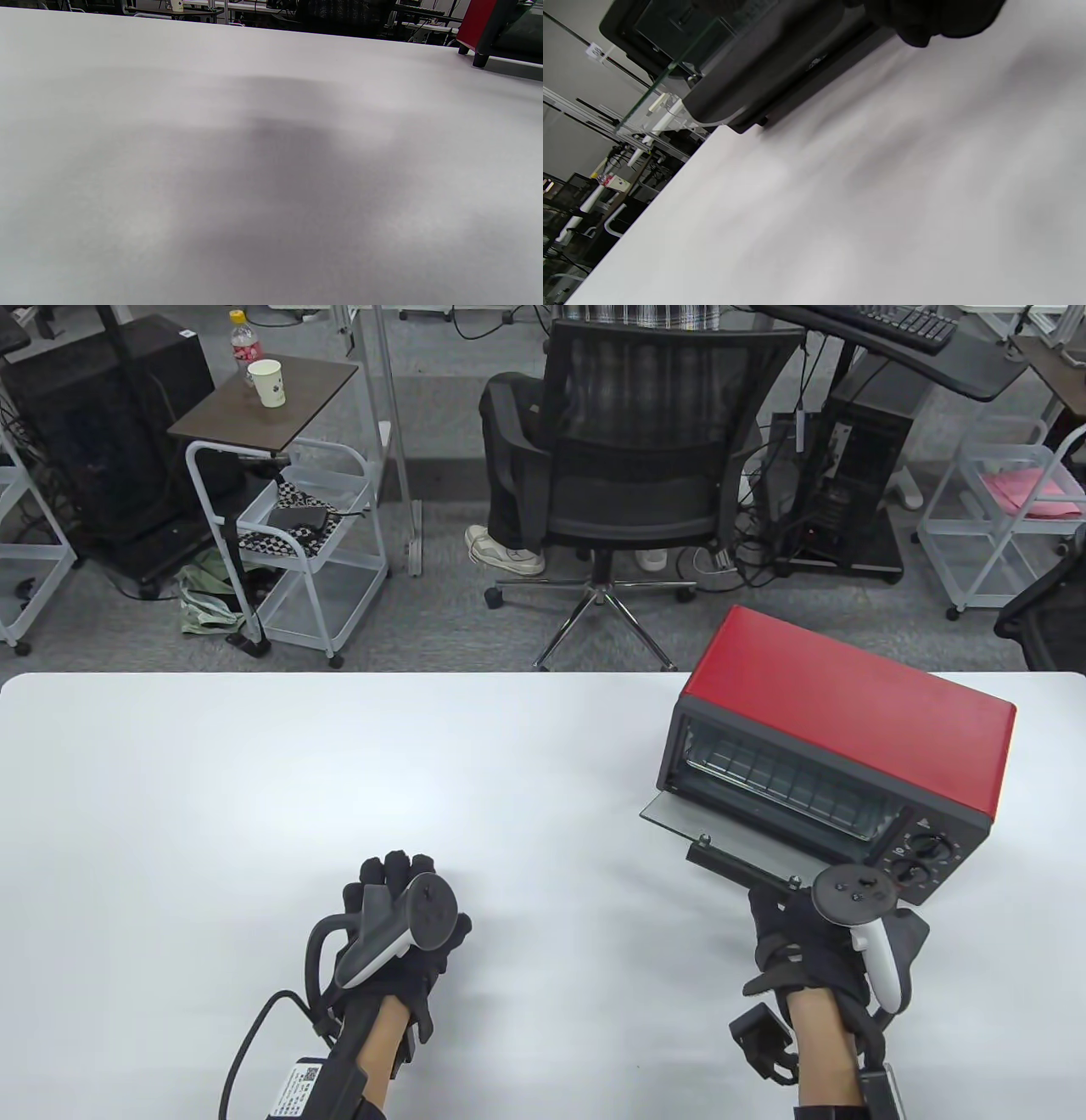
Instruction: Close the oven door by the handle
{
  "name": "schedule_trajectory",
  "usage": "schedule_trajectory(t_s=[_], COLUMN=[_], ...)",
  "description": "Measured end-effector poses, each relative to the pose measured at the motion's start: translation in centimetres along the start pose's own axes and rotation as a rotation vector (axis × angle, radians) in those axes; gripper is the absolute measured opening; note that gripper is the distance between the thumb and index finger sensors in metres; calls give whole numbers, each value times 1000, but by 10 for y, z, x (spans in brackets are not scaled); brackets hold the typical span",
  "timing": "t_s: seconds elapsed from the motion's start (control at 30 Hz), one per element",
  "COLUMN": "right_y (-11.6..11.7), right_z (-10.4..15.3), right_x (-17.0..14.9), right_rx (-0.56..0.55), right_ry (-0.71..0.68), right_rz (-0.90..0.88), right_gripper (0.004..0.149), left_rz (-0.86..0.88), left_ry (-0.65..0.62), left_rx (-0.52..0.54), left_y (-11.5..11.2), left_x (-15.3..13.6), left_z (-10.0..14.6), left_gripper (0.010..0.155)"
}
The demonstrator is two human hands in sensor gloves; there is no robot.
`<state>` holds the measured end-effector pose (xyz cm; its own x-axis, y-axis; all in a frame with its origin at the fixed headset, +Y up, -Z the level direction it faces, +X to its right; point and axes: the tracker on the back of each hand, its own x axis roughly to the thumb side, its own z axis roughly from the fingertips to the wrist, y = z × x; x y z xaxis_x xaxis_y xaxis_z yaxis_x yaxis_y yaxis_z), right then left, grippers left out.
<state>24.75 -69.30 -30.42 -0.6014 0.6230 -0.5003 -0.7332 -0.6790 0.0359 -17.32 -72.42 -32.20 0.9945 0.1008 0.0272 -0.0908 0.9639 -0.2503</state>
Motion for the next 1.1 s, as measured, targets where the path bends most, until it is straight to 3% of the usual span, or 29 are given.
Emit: schedule_trajectory(t_s=[0.47,1.1], right_y=[-22,-44], right_z=[-8,-32], right_x=[1,9], right_rx=[-176,-284], right_ry=[32,70], right_rz=[-107,-162], right_gripper=[61,49], left_rz=[8,20], left_ry=[1,9], left_rx=[1,1], left_y=[1,2], left_x=[-1,-6], left_z=[-1,-5], left_gripper=[82,82])
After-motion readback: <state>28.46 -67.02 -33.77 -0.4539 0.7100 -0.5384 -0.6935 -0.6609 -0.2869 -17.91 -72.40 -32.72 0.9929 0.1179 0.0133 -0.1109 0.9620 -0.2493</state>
